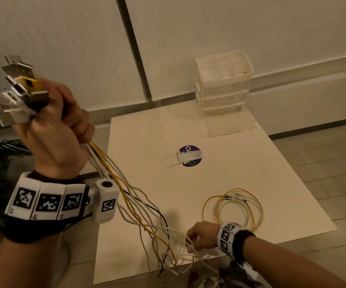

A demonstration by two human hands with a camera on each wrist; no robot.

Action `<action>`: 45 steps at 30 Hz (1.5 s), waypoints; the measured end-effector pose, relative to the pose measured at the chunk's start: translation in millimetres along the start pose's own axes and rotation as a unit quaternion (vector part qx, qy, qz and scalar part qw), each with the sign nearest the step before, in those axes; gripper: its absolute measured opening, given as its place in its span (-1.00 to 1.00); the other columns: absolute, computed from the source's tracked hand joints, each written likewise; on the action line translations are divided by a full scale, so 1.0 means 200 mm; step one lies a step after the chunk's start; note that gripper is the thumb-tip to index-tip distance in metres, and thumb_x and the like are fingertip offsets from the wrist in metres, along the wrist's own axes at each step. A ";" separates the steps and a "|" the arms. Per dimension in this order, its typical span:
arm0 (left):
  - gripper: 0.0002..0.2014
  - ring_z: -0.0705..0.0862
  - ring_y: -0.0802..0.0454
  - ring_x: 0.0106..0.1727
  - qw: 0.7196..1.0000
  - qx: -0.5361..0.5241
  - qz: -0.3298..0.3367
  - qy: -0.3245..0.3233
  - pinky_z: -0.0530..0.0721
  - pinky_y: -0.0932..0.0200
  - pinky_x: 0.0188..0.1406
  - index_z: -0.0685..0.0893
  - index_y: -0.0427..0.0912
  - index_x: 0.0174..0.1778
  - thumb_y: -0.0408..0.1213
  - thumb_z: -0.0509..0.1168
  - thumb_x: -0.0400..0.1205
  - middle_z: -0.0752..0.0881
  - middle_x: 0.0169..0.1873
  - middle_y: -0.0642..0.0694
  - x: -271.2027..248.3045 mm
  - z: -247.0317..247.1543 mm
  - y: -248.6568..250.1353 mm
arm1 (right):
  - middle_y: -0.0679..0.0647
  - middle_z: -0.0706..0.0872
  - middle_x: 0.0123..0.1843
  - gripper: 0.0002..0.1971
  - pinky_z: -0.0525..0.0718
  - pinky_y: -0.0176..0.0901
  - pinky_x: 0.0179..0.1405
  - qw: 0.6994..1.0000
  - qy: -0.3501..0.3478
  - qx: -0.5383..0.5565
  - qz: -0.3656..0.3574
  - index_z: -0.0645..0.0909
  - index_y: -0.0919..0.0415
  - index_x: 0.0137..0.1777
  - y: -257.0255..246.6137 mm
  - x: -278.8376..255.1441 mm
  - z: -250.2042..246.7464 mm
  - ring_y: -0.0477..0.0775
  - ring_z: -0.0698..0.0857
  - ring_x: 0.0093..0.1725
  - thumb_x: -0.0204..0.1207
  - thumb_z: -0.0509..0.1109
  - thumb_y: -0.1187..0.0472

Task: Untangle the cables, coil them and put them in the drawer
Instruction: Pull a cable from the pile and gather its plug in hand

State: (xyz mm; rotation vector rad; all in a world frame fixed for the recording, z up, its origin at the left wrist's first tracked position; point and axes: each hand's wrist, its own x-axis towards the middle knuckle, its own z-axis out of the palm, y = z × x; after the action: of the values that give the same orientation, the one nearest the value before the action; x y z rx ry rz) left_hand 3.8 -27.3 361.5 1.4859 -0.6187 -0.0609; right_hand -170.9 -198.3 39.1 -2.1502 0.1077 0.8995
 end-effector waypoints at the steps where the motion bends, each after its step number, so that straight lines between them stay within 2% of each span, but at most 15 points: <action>1: -0.57 0.16 0.19 -0.63 1.000 -0.028 0.003 0.013 0.06 0.22 -0.58 0.47 0.06 -0.54 0.03 0.00 0.66 0.29 -0.70 0.11 0.00 0.02 0.01 | 0.16 0.78 0.17 -0.57 0.63 -0.03 0.15 0.999 -0.030 -0.036 0.020 0.67 0.12 0.18 -0.01 0.00 0.01 0.17 0.73 0.12 0.50 0.39 -0.19; 3: -0.59 0.16 0.24 -0.66 0.995 -0.083 0.032 0.044 0.13 0.31 -0.70 0.44 0.02 -0.41 -0.12 -0.02 0.79 0.28 -0.69 0.13 0.00 0.02 0.00 | 0.21 0.74 0.16 -0.42 0.60 0.04 0.16 0.990 -0.085 -0.090 0.060 0.60 0.15 0.22 -0.02 -0.02 0.02 0.23 0.70 0.09 0.53 0.21 -0.35; 6: -0.62 0.17 0.21 -0.67 0.993 -0.086 0.062 0.058 0.16 0.35 -0.71 0.40 -0.04 -0.34 -0.18 -0.03 0.82 0.29 -0.66 0.13 0.01 -0.01 -0.03 | 0.11 0.69 -0.17 -0.37 0.59 -0.04 0.01 0.984 -0.130 -0.079 0.090 0.62 0.17 0.10 -0.04 -0.08 -0.02 0.13 0.62 -0.18 0.57 0.04 -0.39; 11: -0.64 0.16 0.23 -0.67 0.992 -0.100 0.049 0.055 0.16 0.38 -0.73 0.41 -0.02 -0.33 -0.13 -0.01 0.80 0.27 -0.66 0.13 0.00 -0.09 -0.05 | -0.04 0.38 -0.61 -0.47 0.46 -0.21 -0.42 0.974 -0.008 0.225 0.026 0.63 0.14 -0.43 0.06 -0.27 -0.27 -0.02 0.38 -0.60 0.62 0.22 -0.21; 14: -0.64 0.18 0.28 -0.69 0.993 -0.104 0.040 0.044 0.18 0.43 -0.75 0.41 -0.01 -0.32 -0.11 -0.05 0.81 0.29 -0.66 0.15 0.02 -0.14 -0.05 | 0.04 0.21 -0.58 -0.58 0.24 -0.22 -0.54 0.867 0.073 0.492 -0.038 0.58 0.26 -0.39 0.17 -0.45 -0.40 -0.02 0.16 -0.59 0.54 0.40 -0.06; 17: -0.63 0.20 0.30 -0.71 0.992 -0.115 0.026 0.033 0.18 0.46 -0.75 0.41 -0.02 -0.32 -0.08 -0.05 0.81 0.30 -0.68 0.16 0.05 -0.15 -0.02 | 0.01 0.29 -0.63 -0.62 0.35 -0.14 -0.47 0.754 0.062 0.632 -0.166 0.61 0.45 -0.15 0.24 -0.57 -0.49 -0.05 0.24 -0.64 0.53 0.47 0.04; 21: -0.65 0.19 0.22 -0.68 0.993 -0.114 0.025 0.030 0.12 0.41 -0.71 0.45 -0.08 -0.34 -0.02 0.13 0.74 0.29 -0.66 0.14 0.02 -0.06 -0.02 | 0.13 0.37 -0.46 -0.63 0.41 0.12 -0.03 0.610 -0.020 0.693 -0.384 0.25 0.34 0.55 0.23 -0.72 -0.62 0.08 0.34 -0.47 0.77 -0.02 0.32; 24: -0.65 0.21 0.20 -0.67 0.993 -0.119 0.013 -0.017 0.15 0.41 -0.70 0.52 -0.11 -0.35 0.11 0.34 0.49 0.33 -0.64 0.09 -0.04 0.02 -0.10 | 0.20 0.36 -0.44 -0.49 0.44 0.24 0.03 0.654 0.017 0.665 -0.360 0.07 0.29 0.66 0.19 -0.80 -0.68 0.15 0.33 -0.45 0.73 0.02 0.44; 27: -0.53 0.20 0.20 -0.66 0.988 -0.133 -0.029 -0.067 0.18 0.43 -0.68 0.60 -0.15 -0.34 0.23 0.48 0.36 0.32 -0.63 0.05 -0.10 0.10 -0.22 | 0.32 0.54 -0.38 -0.58 0.61 0.20 -0.11 0.754 0.170 0.587 -0.240 0.45 0.39 0.47 0.10 -0.85 -0.75 0.20 0.48 -0.44 0.61 0.26 0.48; 29: -0.59 0.18 0.18 -0.65 0.984 -0.137 -0.067 -0.090 0.17 0.40 -0.69 0.67 -0.18 -0.31 0.14 0.47 0.43 0.31 -0.62 0.04 -0.12 0.17 -0.30 | 0.41 0.71 -0.13 -0.67 0.61 0.09 -0.23 0.787 0.306 0.506 -0.175 0.66 0.33 0.25 -0.01 -0.86 -0.78 0.20 0.55 -0.43 0.58 0.21 0.55; 31: -0.72 0.12 0.11 -0.63 0.981 -0.119 -0.102 -0.112 0.15 0.35 -0.67 0.74 -0.20 -0.25 -0.05 0.31 0.56 0.31 -0.61 -0.01 -0.14 0.27 -0.35 | 0.37 0.73 -0.01 -0.49 0.55 0.06 -0.30 0.801 0.375 0.430 -0.179 0.68 0.09 0.27 -0.15 -0.86 -0.79 0.16 0.49 -0.45 0.58 0.15 0.62; 34: -0.68 0.11 0.06 -0.60 0.974 -0.092 -0.163 -0.130 0.14 0.33 -0.63 0.79 -0.27 -0.07 -0.25 0.13 0.71 0.34 -0.56 -0.10 -0.16 0.39 -0.38 | 0.15 0.71 -0.12 -0.18 0.55 -0.11 -0.44 0.842 0.392 0.295 -0.224 0.46 -0.24 0.46 -0.33 -0.81 -0.77 0.09 0.42 -0.51 0.52 0.08 0.71; 38: -0.62 0.14 0.13 -0.60 0.950 -0.136 -0.238 -0.150 0.07 0.31 -0.61 0.79 -0.23 0.11 -0.28 0.03 0.80 0.46 -0.42 -0.09 -0.17 0.50 -0.36 | -0.04 0.63 -0.15 -0.10 0.47 -0.49 -0.31 0.881 0.382 0.097 -0.262 0.30 -0.44 0.52 -0.47 -0.78 -0.72 -0.19 0.52 -0.41 0.53 0.07 0.65; 42: -0.63 0.12 0.14 -0.57 0.938 -0.175 -0.236 -0.183 0.07 0.28 -0.63 0.79 -0.18 0.17 -0.11 0.15 0.68 0.43 -0.36 -0.06 -0.18 0.55 -0.34 | -0.17 0.56 -0.18 -0.05 0.46 -0.53 -0.07 0.887 0.383 -0.032 -0.257 0.08 -0.59 0.51 -0.43 -0.75 -0.70 -0.17 0.50 -0.19 0.49 0.08 0.57; 45: -0.65 0.16 0.16 -0.60 0.938 -0.179 -0.236 -0.180 0.10 0.30 -0.64 0.83 -0.15 -0.05 -0.05 0.18 0.60 0.51 -0.41 -0.07 -0.18 0.58 -0.32 | -0.26 0.47 -0.15 0.06 0.48 -0.43 0.06 0.916 0.332 -0.087 -0.206 -0.29 -0.78 0.36 -0.43 -0.76 -0.69 -0.18 0.48 -0.13 0.49 0.02 0.56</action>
State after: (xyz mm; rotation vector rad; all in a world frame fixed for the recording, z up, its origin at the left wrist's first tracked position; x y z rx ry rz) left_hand -54.1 -124.6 284.0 1.2429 -0.4938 -0.7935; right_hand -175.7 -267.3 250.2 -2.4330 -0.0942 -0.0876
